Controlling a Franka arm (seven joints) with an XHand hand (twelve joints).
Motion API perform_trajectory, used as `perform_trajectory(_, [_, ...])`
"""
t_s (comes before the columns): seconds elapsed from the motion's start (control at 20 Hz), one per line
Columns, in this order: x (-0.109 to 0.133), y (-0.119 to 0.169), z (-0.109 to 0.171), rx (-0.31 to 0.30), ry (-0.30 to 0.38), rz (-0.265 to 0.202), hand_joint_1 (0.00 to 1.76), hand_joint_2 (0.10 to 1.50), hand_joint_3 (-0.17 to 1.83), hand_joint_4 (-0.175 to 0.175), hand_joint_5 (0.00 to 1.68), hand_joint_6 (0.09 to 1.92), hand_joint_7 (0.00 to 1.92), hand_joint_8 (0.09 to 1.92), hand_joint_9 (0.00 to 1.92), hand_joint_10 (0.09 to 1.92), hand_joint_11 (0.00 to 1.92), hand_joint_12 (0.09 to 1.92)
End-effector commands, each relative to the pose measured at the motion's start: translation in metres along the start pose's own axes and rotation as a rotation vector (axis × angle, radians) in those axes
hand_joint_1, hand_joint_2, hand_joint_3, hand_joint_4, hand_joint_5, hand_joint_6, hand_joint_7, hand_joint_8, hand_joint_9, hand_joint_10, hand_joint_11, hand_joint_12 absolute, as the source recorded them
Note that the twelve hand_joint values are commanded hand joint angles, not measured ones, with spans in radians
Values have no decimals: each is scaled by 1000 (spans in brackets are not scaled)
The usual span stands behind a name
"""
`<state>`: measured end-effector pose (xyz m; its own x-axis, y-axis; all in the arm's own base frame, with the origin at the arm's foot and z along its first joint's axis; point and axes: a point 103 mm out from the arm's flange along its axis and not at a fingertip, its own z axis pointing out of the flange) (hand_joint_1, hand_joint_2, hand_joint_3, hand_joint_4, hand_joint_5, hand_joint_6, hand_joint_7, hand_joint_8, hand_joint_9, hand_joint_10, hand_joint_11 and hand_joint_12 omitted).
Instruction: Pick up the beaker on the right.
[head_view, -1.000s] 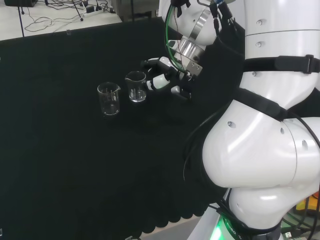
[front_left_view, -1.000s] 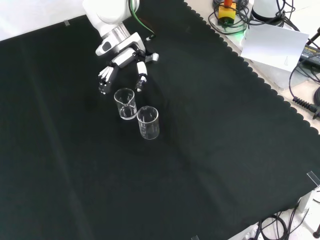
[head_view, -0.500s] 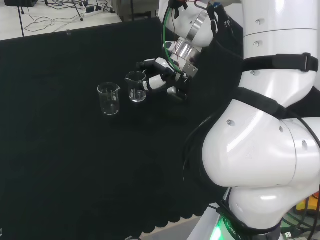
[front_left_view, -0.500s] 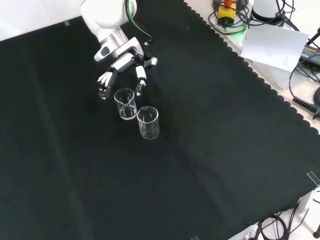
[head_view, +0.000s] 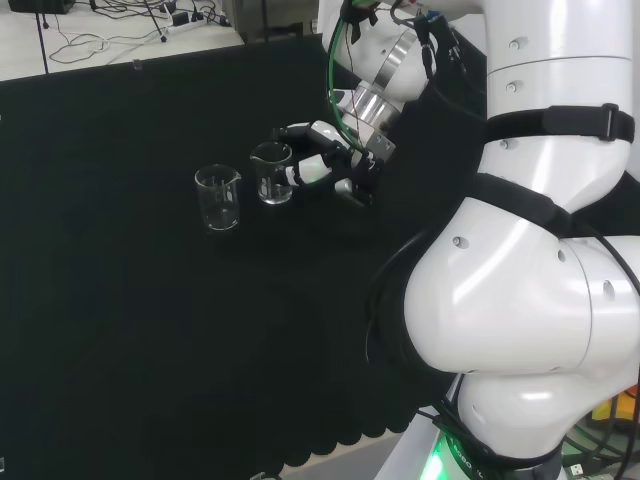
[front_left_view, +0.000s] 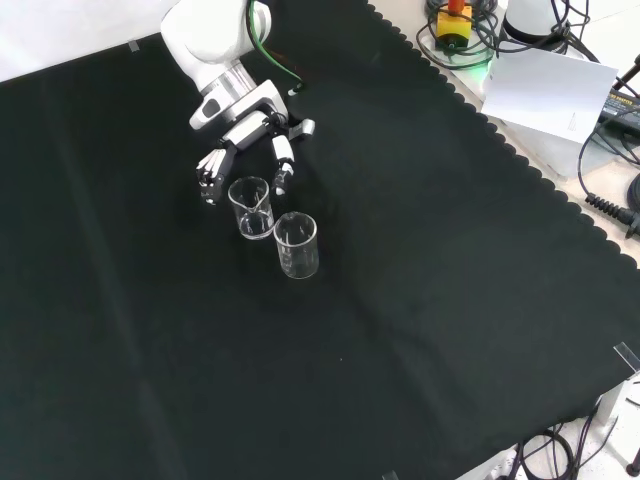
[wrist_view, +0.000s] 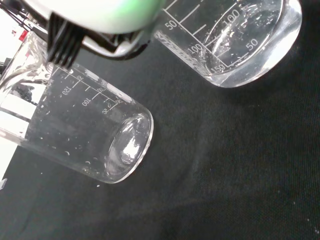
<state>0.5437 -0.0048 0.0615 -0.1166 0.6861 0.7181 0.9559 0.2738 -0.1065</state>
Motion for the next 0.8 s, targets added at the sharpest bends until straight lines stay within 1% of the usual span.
perform_trajectory(0.05, [-1, -1, 2, -34, 11, -7, 926, 511, 650, -49, 517, 87, 298, 675, 412, 655, 0, 1391])
perform_trajectory(0.2, [-2, 1, 3, -53, 34, -12, 927, 509, 651, -47, 531, 87, 306, 676, 416, 651, 0, 1396])
perform_trajectory(0.45, [2, 6, 11, -49, 66, -21, 930, 508, 652, -46, 551, 87, 321, 678, 428, 647, 7, 1400])
perform_trajectory(0.6, [1, 7, 9, -46, 70, -33, 930, 508, 653, -46, 550, 87, 324, 678, 434, 643, 11, 1400])
perform_trajectory(0.8, [-1, 9, 9, -61, 77, -35, 931, 507, 652, -47, 546, 87, 326, 677, 440, 639, 19, 1400])
